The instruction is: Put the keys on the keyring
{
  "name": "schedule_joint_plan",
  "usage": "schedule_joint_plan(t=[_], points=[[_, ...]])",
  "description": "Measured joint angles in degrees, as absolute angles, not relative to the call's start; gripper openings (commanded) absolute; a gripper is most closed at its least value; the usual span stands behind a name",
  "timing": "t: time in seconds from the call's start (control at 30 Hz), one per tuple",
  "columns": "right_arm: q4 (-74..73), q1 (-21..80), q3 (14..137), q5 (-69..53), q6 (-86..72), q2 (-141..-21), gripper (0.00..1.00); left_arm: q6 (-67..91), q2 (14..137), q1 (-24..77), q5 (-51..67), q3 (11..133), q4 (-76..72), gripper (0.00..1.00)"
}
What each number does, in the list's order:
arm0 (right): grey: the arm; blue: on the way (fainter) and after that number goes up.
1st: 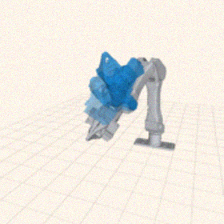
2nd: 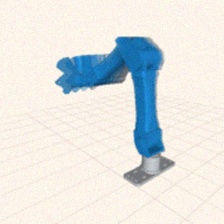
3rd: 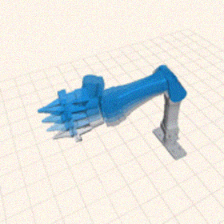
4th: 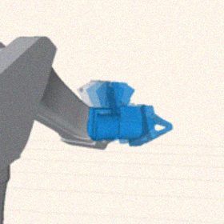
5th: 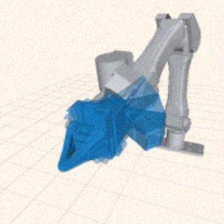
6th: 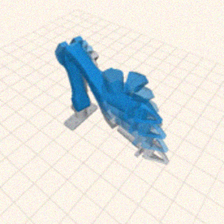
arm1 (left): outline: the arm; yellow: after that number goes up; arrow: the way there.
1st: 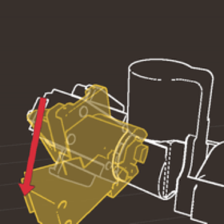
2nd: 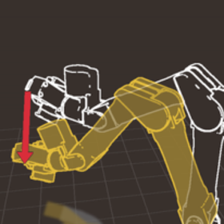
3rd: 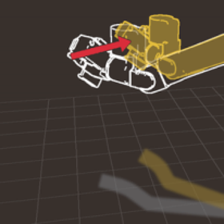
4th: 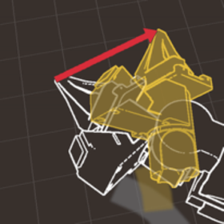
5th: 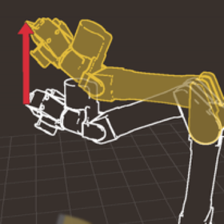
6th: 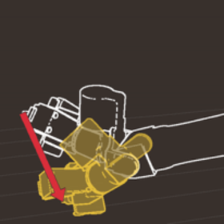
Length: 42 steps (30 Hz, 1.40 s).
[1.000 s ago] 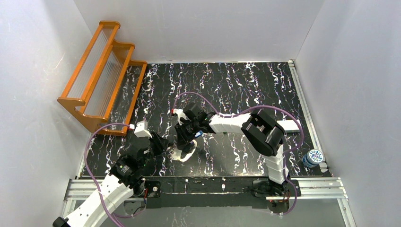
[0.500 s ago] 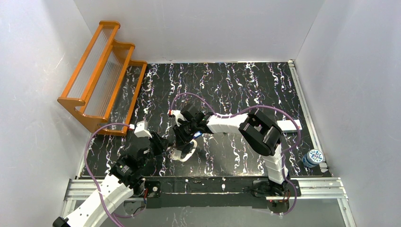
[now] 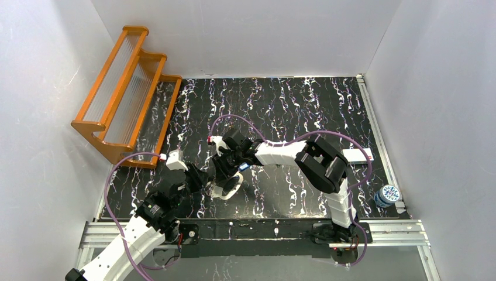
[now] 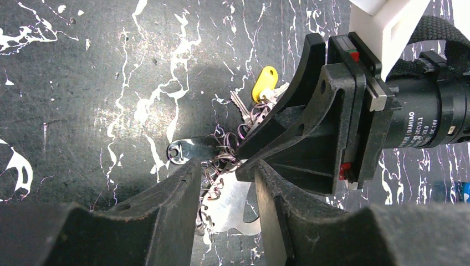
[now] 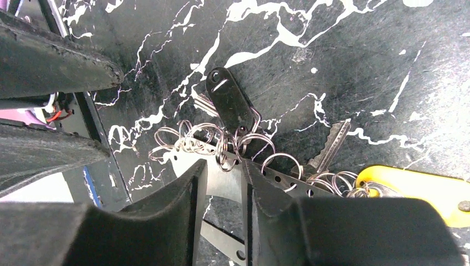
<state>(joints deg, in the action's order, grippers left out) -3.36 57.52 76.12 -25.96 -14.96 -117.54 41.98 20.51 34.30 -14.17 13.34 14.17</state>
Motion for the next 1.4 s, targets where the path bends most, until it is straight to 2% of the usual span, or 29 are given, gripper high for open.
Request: schedule_joint_plan(t=[0.13, 0.37, 0.47, 0.73, 0.9, 1.07, 1.13, 1.4], points=[[-1.2, 57.5, 75.1, -26.6, -15.3, -117.2, 0.41, 42.0, 20.5, 34.3, -14.2, 13.3, 14.2, 0.40], [0.6, 56.2, 73.6, -28.1, -17.1, -117.0, 0.25, 42.0, 20.5, 34.3, -14.2, 13.3, 14.2, 0.39], [0.9, 55.9, 73.5, -28.5, -17.8, -117.0, 0.22, 42.0, 20.5, 34.3, -14.2, 13.3, 14.2, 0.40], [1.1, 55.6, 73.5, -28.6, -18.0, -117.0, 0.21, 42.0, 20.5, 34.3, -14.2, 13.3, 14.2, 0.40], [1.0, 55.6, 73.5, -28.7, -17.8, -117.0, 0.31, 42.0, 20.5, 34.3, -14.2, 13.3, 14.2, 0.40], [1.0, 55.6, 73.3, -28.6, -17.1, -116.9, 0.36, 42.0, 20.5, 34.3, -14.2, 13.3, 14.2, 0.40], [1.0, 55.6, 73.3, -28.6, -16.6, -116.9, 0.36, 42.0, 20.5, 34.3, -14.2, 13.3, 14.2, 0.40], [0.5, 55.7, 73.2, -28.7, -15.6, -116.2, 0.24, 42.0, 20.5, 34.3, -14.2, 13.2, 14.2, 0.40]])
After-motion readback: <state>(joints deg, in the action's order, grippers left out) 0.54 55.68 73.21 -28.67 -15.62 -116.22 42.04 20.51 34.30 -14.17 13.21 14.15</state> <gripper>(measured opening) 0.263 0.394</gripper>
